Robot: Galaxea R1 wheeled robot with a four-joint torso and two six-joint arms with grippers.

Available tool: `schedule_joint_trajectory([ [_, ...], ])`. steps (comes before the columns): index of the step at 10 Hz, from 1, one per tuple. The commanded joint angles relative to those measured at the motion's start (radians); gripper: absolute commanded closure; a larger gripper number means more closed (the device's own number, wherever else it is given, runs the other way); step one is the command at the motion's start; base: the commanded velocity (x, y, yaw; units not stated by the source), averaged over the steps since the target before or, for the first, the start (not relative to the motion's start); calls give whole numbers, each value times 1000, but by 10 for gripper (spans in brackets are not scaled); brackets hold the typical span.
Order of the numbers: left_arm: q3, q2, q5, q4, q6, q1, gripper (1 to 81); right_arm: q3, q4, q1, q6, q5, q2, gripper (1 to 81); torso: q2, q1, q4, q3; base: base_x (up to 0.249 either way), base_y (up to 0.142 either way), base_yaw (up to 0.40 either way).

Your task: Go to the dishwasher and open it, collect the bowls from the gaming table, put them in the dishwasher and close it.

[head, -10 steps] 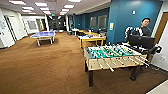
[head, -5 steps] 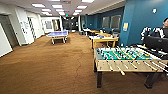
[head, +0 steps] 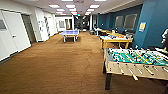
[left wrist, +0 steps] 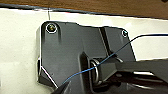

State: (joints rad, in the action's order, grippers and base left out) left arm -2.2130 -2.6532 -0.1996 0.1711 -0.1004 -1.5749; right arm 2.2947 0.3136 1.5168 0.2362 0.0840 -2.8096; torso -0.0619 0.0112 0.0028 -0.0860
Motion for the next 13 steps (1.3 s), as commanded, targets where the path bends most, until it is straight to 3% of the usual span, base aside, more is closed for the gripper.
schedule_joint_trajectory([
  [1, 12, 19, 51, 4, 5, 38, 10, -14, 16, -43, -1, -41, 13, 10, 0, 0, 0, 0, 0, 0, 157],
  [9, 9, 5, 55, -2, 4, 37, 10, -2, 21, -37, -1, -41, 5, 10, 0, 0, 0, 0, -22, -28, -15],
  [13, -11, -2, 57, -4, 5, 37, 10, 83, 21, -26, 0, -41, -50, 10, 0, -1, 0, 0, 0, 0, 0],
])
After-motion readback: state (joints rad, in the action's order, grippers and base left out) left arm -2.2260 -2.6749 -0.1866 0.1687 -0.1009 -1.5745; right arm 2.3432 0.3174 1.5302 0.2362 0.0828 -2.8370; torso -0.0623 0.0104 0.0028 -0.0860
